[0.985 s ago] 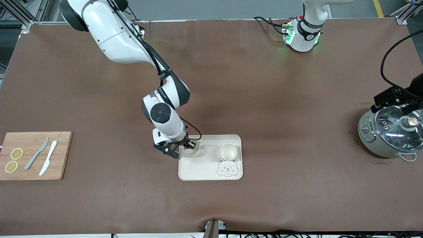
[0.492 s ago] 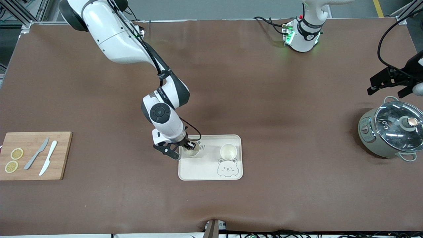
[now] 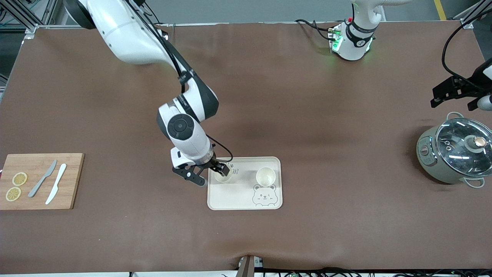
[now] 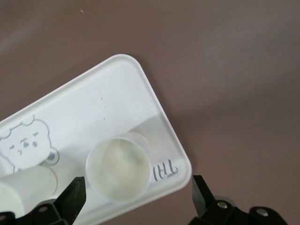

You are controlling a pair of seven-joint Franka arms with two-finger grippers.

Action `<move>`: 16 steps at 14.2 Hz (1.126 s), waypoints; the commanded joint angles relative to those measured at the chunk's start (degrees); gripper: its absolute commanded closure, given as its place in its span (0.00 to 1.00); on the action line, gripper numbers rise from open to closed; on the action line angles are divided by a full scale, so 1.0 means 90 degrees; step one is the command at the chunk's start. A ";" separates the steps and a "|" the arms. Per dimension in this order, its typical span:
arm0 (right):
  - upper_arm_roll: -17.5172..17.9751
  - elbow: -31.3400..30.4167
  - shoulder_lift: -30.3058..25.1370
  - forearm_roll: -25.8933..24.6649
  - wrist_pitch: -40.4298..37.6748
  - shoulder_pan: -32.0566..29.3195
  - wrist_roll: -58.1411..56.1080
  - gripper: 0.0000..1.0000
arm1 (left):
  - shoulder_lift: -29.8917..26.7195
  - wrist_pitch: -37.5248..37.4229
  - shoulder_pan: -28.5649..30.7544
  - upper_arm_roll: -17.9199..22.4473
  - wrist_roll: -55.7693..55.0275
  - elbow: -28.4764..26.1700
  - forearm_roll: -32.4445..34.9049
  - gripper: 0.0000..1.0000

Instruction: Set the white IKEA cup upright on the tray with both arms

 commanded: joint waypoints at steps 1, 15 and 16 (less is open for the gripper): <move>0.0026 -0.0267 -0.1300 0.0111 -0.1431 -0.0373 -0.1178 0.00 | 0.0306 -0.0302 -0.0079 -0.0061 -0.0153 0.0519 0.0140 0.00; -0.0023 0.0211 -0.3687 0.0384 -0.4249 -0.3899 -0.7189 0.00 | 0.0120 -0.0489 -0.0060 -0.0363 -0.0222 0.0440 0.0072 0.00; -0.0023 0.0221 -0.3687 0.0365 -0.4240 -0.3929 -0.7189 0.00 | 0.0111 -0.0498 -0.0050 -0.0364 -0.0222 0.0440 0.0082 0.00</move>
